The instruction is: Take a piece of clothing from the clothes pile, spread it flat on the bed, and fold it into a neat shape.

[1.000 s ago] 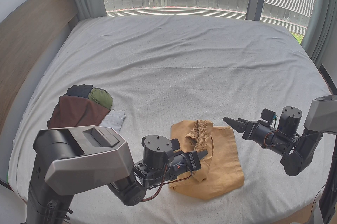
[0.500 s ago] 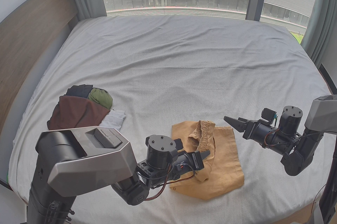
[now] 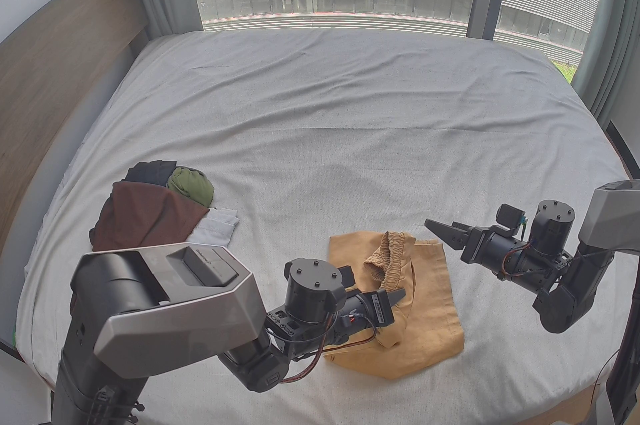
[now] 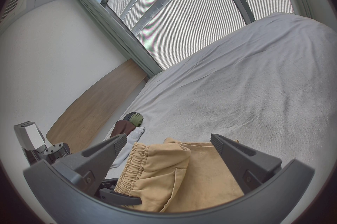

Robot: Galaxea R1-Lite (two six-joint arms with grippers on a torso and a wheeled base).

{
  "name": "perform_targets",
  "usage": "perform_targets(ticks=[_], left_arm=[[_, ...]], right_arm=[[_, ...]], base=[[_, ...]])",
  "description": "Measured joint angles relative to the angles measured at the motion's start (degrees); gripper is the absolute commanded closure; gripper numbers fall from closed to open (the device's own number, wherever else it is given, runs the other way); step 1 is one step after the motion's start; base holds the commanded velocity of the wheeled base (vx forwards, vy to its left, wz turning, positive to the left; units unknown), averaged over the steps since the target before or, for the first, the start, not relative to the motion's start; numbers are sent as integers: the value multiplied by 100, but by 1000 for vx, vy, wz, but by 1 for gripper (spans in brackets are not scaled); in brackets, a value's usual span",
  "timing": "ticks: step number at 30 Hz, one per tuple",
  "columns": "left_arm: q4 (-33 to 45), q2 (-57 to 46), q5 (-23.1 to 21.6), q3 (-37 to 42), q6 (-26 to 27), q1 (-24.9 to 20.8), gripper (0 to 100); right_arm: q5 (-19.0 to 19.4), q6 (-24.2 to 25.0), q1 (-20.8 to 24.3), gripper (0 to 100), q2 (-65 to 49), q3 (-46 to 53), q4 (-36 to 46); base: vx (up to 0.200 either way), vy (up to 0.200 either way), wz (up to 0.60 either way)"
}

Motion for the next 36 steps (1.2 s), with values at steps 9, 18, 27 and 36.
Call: perform_targets(ticks=[9,18,27,36], left_arm=[[-7,52,5,-37,0,-26,0],[-71,63,154,-46,6,-77,0],[-317,30,424,127,12,-46,0],[-610,-429,378,1182,66,363,0]], right_arm=[[-2,0,-40,0,7,-29,0],[7,2,-55,0,33,-24,0],[7,-11,-44,0,51,22,4],[0,-17,20,0,85,108,4]], base=[[0,0,0],[0,0,0],[0,0,0],[0,0,0]])
